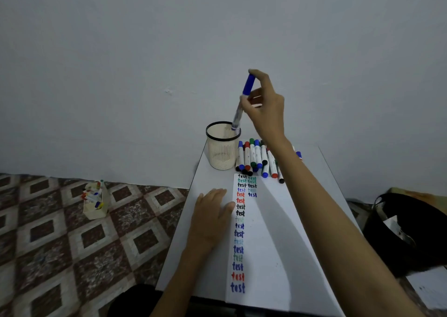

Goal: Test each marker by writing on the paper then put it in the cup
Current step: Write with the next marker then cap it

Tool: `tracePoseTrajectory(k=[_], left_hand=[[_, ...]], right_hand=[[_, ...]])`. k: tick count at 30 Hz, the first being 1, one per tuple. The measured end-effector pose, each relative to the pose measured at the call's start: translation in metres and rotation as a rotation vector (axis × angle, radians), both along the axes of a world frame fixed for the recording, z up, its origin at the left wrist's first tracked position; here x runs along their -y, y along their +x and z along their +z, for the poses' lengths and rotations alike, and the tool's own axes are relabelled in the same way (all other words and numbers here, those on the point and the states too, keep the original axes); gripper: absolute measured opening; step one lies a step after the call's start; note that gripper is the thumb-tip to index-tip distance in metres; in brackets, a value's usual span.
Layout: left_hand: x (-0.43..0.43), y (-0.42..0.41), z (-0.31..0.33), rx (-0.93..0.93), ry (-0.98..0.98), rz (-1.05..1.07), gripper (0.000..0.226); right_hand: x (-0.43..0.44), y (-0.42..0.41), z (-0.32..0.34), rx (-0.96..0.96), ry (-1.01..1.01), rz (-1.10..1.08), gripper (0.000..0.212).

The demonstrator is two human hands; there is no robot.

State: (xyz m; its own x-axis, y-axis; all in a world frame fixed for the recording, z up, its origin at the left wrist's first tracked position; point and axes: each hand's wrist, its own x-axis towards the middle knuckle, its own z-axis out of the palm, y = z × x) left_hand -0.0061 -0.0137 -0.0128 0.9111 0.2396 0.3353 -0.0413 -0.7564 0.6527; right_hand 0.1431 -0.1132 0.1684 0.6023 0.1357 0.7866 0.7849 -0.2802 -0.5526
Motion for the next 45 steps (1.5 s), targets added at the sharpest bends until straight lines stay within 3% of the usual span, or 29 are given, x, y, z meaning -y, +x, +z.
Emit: tracePoseTrajectory(k=[8, 17, 26, 31, 35, 40, 45], left_hand=[[-0.001, 0.002, -0.002, 0.051, -0.007, 0.003, 0.041], [-0.002, 0.004, -0.006, 0.073, 0.011, 0.006, 0.04], [-0.002, 0.003, -0.005, 0.09, 0.013, 0.014, 0.036], [-0.002, 0.002, -0.004, 0.09, -0.01, 0.003, 0.036], [-0.003, 0.002, -0.005, 0.086, -0.001, -0.001, 0.036], [-0.002, 0.003, -0.004, 0.076, 0.0, 0.006, 0.037], [-0.003, 0.003, -0.003, 0.064, 0.014, 0.007, 0.037]], right_hand=[[-0.023, 0.02, -0.043, -0.037, -0.259, -0.18, 0.048], [-0.032, 0.017, -0.079, -0.093, -0.269, -0.209, 0.047], [-0.037, 0.019, -0.072, -0.174, -0.335, -0.278, 0.037], [-0.014, 0.009, -0.064, -0.148, -0.142, -0.296, 0.03], [0.031, 0.012, -0.073, -0.31, 0.068, -0.37, 0.025], [0.108, 0.019, -0.103, -0.635, -0.097, -0.609, 0.029], [0.139, 0.012, -0.129, -0.84, -0.273, -0.658, 0.023]])
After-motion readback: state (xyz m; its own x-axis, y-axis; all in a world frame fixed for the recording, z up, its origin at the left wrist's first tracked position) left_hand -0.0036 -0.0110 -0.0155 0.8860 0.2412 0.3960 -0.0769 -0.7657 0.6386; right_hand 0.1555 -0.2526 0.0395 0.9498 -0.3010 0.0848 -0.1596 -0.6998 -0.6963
